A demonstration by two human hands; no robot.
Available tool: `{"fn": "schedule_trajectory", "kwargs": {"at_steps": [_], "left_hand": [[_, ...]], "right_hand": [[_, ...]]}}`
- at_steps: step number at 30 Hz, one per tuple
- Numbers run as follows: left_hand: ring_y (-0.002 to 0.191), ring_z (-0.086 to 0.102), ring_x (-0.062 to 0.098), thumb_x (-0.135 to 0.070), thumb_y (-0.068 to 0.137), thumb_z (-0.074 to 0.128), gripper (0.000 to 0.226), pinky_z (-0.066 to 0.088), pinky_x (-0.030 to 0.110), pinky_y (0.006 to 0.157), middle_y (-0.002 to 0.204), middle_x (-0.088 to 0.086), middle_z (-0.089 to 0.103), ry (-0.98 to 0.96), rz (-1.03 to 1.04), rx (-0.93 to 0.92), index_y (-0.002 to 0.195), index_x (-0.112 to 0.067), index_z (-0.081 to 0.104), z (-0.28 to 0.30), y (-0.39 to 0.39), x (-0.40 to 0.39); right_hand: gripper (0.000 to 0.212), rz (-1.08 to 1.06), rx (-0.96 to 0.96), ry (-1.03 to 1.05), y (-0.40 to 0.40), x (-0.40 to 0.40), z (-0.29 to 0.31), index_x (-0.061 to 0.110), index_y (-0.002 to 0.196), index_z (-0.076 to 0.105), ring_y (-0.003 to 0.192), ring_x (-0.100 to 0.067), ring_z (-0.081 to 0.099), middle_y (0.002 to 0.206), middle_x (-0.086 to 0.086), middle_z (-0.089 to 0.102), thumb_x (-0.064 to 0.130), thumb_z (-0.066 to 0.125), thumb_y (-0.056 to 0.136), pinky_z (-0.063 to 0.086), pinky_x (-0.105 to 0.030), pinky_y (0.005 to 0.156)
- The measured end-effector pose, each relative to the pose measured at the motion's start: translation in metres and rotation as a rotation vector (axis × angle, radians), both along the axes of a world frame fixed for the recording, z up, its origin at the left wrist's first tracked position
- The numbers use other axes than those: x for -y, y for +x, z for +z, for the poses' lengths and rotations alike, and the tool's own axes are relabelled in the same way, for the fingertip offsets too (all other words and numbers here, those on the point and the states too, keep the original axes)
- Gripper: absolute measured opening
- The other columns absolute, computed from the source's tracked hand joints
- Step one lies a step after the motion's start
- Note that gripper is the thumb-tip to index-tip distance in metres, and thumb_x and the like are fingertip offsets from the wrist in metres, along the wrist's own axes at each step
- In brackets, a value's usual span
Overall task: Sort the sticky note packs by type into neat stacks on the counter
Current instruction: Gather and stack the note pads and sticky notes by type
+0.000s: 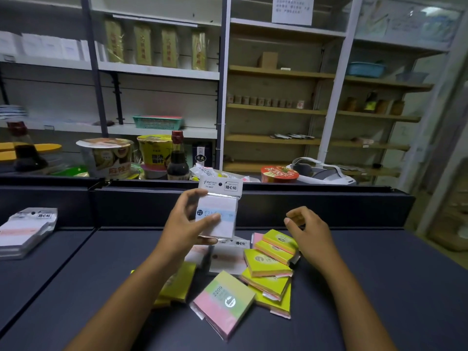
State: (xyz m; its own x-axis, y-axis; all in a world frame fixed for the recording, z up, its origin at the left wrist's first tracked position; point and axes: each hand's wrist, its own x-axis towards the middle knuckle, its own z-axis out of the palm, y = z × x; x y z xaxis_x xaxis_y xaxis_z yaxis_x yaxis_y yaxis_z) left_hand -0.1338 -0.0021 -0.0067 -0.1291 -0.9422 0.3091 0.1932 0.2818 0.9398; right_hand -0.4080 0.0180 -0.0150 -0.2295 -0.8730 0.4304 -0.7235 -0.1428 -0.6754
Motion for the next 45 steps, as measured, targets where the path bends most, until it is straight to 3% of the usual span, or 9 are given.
{"fn": "schedule_trajectory", "kwargs": {"at_steps": [6, 11, 18, 21, 23, 27, 35, 40, 45], "left_hand": [[0.108, 0.065, -0.001, 0.004, 0.083, 0.073, 0.058, 0.062, 0.043, 0.067, 0.134, -0.018, 0.053, -0.026, -0.012, -0.055, 0.126, -0.031, 0.055, -0.001, 0.003, 0.004], [0.107, 0.069, 0.022, 0.01, 0.085, 0.067, 0.062, 0.062, 0.042, 0.071, 0.132, -0.005, 0.06, -0.038, -0.02, -0.071, 0.129, -0.031, 0.051, -0.001, 0.006, 0.004], [0.116, 0.064, 0.029, 0.016, 0.085, 0.062, 0.07, 0.061, 0.039, 0.075, 0.14, 0.002, 0.053, -0.05, -0.023, -0.059, 0.134, -0.031, 0.046, 0.0, 0.004, 0.002], [0.119, 0.063, 0.026, 0.016, 0.083, 0.064, 0.076, 0.061, 0.039, 0.079, 0.14, 0.0, 0.054, -0.069, -0.02, -0.026, 0.137, -0.033, 0.043, 0.0, 0.005, 0.0], [0.12, 0.062, 0.024, 0.015, 0.082, 0.066, 0.079, 0.061, 0.039, 0.08, 0.139, -0.001, 0.055, -0.088, -0.016, -0.01, 0.137, -0.036, 0.043, -0.001, 0.005, -0.002], [0.114, 0.066, 0.019, 0.015, 0.081, 0.068, 0.083, 0.061, 0.037, 0.078, 0.132, 0.001, 0.06, -0.115, 0.01, -0.006, 0.138, -0.039, 0.043, -0.004, 0.006, -0.008], [0.105, 0.07, 0.03, 0.014, 0.082, 0.067, 0.079, 0.061, 0.037, 0.077, 0.123, 0.012, 0.067, -0.091, 0.103, -0.158, 0.14, -0.034, 0.044, -0.015, 0.035, -0.048], [0.098, 0.072, 0.034, 0.005, 0.082, 0.07, 0.067, 0.06, 0.032, 0.074, 0.11, 0.014, 0.074, -0.106, 0.217, -0.233, 0.131, -0.033, 0.048, -0.028, 0.091, -0.105], [0.099, 0.072, 0.029, -0.007, 0.074, 0.072, 0.066, 0.06, 0.028, 0.074, 0.108, 0.012, 0.075, -0.126, 0.264, -0.203, 0.133, -0.031, 0.052, -0.022, 0.155, -0.159]], "right_hand": [[0.039, -0.025, -0.125, 0.348, -0.021, -0.003, -0.007, 0.016, 0.11, 0.068, 0.115, -0.023, 0.054, 0.114, -0.004, 0.061, 0.05, 0.063, 0.091, 0.046, -0.04, 0.1], [0.045, 0.038, -0.089, 0.506, -0.024, -0.007, -0.007, 0.021, 0.077, 0.07, 0.104, -0.025, 0.055, 0.093, -0.003, 0.065, 0.065, 0.061, 0.085, 0.039, -0.032, 0.082], [0.047, 0.068, 0.074, 0.274, -0.014, -0.012, 0.003, 0.023, 0.105, 0.054, 0.09, -0.01, 0.063, 0.1, 0.006, 0.066, 0.037, 0.086, 0.074, 0.048, -0.025, 0.068], [0.046, 0.122, 0.145, 0.185, -0.008, -0.011, 0.002, 0.031, 0.106, 0.052, 0.078, -0.004, 0.066, 0.094, 0.01, 0.068, 0.024, 0.086, 0.076, 0.05, -0.015, 0.058], [0.046, 0.162, 0.2, 0.134, -0.005, -0.011, 0.002, 0.032, 0.109, 0.054, 0.075, -0.004, 0.068, 0.094, 0.009, 0.07, 0.017, 0.084, 0.078, 0.054, -0.018, 0.054], [0.051, 0.196, 0.295, 0.038, 0.002, -0.014, 0.004, 0.034, 0.118, 0.054, 0.088, -0.012, 0.071, 0.102, 0.003, 0.07, 0.009, 0.079, 0.082, 0.06, -0.027, 0.071], [0.056, 0.312, 0.65, -0.1, 0.044, -0.053, 0.004, 0.037, 0.124, 0.054, 0.087, -0.024, 0.076, 0.101, -0.009, 0.071, -0.001, 0.071, 0.087, 0.062, -0.036, 0.062], [0.058, 0.336, 0.688, -0.132, 0.1, -0.088, -0.002, 0.043, 0.121, 0.055, 0.082, -0.027, 0.076, 0.105, -0.009, 0.068, -0.003, 0.069, 0.088, 0.062, -0.043, 0.061], [0.058, 0.374, 0.648, -0.184, 0.163, -0.129, -0.009, 0.042, 0.116, 0.058, 0.091, -0.021, 0.074, 0.101, 0.001, 0.074, -0.008, 0.066, 0.087, 0.061, -0.036, 0.072]]}}
